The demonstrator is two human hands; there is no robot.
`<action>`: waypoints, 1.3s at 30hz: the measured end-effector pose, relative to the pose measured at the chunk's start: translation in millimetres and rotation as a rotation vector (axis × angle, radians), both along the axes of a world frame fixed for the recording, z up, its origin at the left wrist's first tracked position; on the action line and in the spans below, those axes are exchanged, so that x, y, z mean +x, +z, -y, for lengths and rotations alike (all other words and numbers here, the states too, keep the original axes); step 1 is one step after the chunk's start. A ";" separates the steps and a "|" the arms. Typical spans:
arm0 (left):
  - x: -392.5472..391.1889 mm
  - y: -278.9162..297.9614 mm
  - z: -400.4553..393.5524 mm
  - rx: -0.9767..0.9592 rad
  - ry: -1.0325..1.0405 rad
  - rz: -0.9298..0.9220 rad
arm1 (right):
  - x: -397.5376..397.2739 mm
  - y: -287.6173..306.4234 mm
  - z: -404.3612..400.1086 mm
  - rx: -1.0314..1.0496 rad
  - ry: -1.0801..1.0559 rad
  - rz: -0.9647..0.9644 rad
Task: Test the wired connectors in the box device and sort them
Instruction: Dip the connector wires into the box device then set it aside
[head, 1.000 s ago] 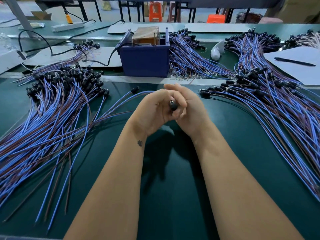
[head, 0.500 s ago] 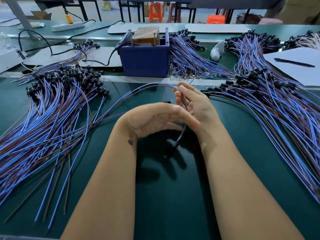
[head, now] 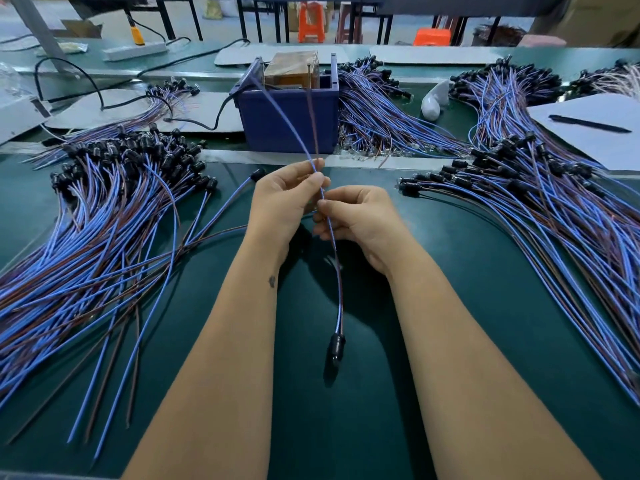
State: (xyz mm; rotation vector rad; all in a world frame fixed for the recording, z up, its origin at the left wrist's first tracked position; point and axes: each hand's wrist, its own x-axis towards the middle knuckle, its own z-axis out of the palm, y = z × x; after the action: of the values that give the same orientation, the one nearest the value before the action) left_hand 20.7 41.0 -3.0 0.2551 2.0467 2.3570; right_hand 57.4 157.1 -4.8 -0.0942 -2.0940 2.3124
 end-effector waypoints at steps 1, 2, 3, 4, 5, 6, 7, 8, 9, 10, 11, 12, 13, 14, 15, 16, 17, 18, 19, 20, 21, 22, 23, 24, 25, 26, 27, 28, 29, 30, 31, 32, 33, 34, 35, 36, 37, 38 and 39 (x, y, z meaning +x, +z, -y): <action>0.8 -0.4 -1.1 -0.008 -0.007 0.000 | 0.2 -0.4 2.3 0.035 -0.007 -0.008; 1.4 -1.3 -2.2 -0.023 -0.010 0.001 | 0.4 -0.9 4.2 0.059 -0.016 -0.018; 1.7 -2.3 -2.9 -0.053 -0.008 -0.002 | 0.6 -1.1 5.8 0.073 -0.025 -0.029; 1.7 -3.1 -3.3 -0.092 -0.003 -0.003 | 0.6 -1.3 6.9 0.080 -0.033 -0.038; 1.3 -3.9 -3.5 -0.128 0.004 0.002 | 0.6 -1.2 7.6 0.080 -0.043 -0.045; 0.7 -4.7 -3.6 -0.146 0.008 0.015 | 0.5 -1.1 8.1 0.079 -0.057 -0.049; 0.1 -5.0 -3.5 -0.145 0.008 0.029 | 0.1 -1.1 8.1 0.079 -0.074 -0.051; 0.0 -5.0 -3.6 -0.132 0.006 0.037 | -0.4 -1.4 8.1 0.082 -0.090 -0.053; -0.1 -5.0 -3.3 -0.123 0.004 0.037 | -0.9 -1.7 7.9 0.088 -0.101 -0.055; -0.1 -5.4 -3.1 -0.125 0.003 0.033 | -1.4 -2.2 8.1 0.098 -0.105 -0.055; -0.4 -6.1 -2.7 -0.134 0.008 0.028 | -1.6 -2.7 8.3 0.108 -0.106 -0.055; -0.8 -6.7 -2.4 -0.140 0.018 0.025 | -1.9 -3.2 8.7 0.115 -0.109 -0.056; -1.3 -7.1 -2.0 -0.141 0.038 0.026 | -2.2 -3.5 8.8 0.116 -0.119 -0.058; -2.1 -7.2 -1.3 -0.141 0.071 0.029 | -2.6 -3.9 8.7 0.116 -0.139 -0.064; -3.2 -7.2 -0.4 -0.146 0.115 0.033 | -3.1 -4.3 8.0 0.124 -0.167 -0.072; -4.4 -7.0 1.0 -0.148 0.162 0.038 | -3.6 -4.9 7.0 0.140 -0.198 -0.081; -5.0 -6.8 2.3 -0.138 0.203 0.045 | -4.0 -5.5 5.8 0.160 -0.228 -0.088; -5.7 -6.6 3.5 -0.120 0.235 0.051 | -4.5 -6.0 4.2 0.176 -0.254 -0.093; -6.4 -7.0 4.6 -0.110 0.262 0.052 | -4.9 -6.5 2.7 0.182 -0.274 -0.094; -7.1 -7.5 5.5 -0.113 0.287 0.048 | -5.3 -6.9 1.9 0.176 -0.287 -0.092; -7.3 -7.7 6.0 -0.119 0.309 0.041 | -5.3 -7.1 1.4 0.169 -0.295 -0.090; -7.5 -7.6 6.5 -0.121 0.326 0.034 | -5.4 -7.3 1.5 0.168 -0.299 -0.089; -7.8 -7.6 6.8 -0.120 0.339 0.031 | -5.4 -7.4 1.8 0.178 -0.302 -0.092; -8.3 -7.6 7.3 -0.119 0.348 0.030 | -5.5 -7.6 2.2 0.192 -0.305 -0.097; -8.6 -7.6 7.7 -0.120 0.353 0.030 | -5.5 -7.6 2.5 0.205 -0.308 -0.103; -8.8 -7.6 8.4 -0.123 0.355 0.030 | -5.7 -7.8 2.8 0.215 -0.311 -0.108; -9.0 -7.8 8.9 -0.128 0.357 0.028 | -5.8 -7.8 2.9 0.223 -0.315 -0.110; -9.5 -8.3 9.1 -0.131 0.359 0.025 | -6.1 -8.0 2.9 0.229 -0.319 -0.110; -9.7 -8.6 9.3 -0.133 0.361 0.021 | -6.2 -8.0 2.8 0.230 -0.322 -0.110; -10.0 -8.6 9.6 -0.136 0.364 0.016 | -6.5 -8.0 3.0 0.229 -0.324 -0.110; -10.2 -8.7 10.1 -0.143 0.369 0.011 | -6.5 -8.0 3.0 0.225 -0.326 -0.109; -10.8 -8.9 10.8 -0.157 0.373 0.002 | -6.6 -7.8 3.1 0.220 -0.328 -0.109; -11.2 -9.3 12.1 -0.175 0.376 -0.009 | -6.6 -7.6 3.0 0.215 -0.329 -0.109; -11.8 -9.8 13.5 -0.190 0.380 -0.021 | -6.6 -7.5 2.9 0.212 -0.332 -0.109; -12.3 -10.2 15.2 -0.199 0.384 -0.031 | -6.4 -7.2 2.7 0.209 -0.334 -0.108; -13.1 -10.6 16.8 -0.203 0.391 -0.039 | -6.2 -7.0 2.6 0.205 -0.337 -0.107; -14.0 -10.9 18.2 -0.205 0.401 -0.041 | -6.0 -6.8 2.3 0.201 -0.339 -0.106; -14.9 -11.1 19.1 -0.207 0.410 -0.038 | -5.9 -6.6 2.0 0.197 -0.342 -0.107; -15.4 -11.0 19.7 -0.211 0.417 -0.031 | -5.8 -6.3 1.7 0.194 -0.345 -0.109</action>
State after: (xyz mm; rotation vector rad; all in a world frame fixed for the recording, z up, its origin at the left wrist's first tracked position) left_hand 5.3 21.3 -13.9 -0.1554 2.5501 2.3149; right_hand 51.6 155.4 -11.1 -0.2926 -2.0459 1.8709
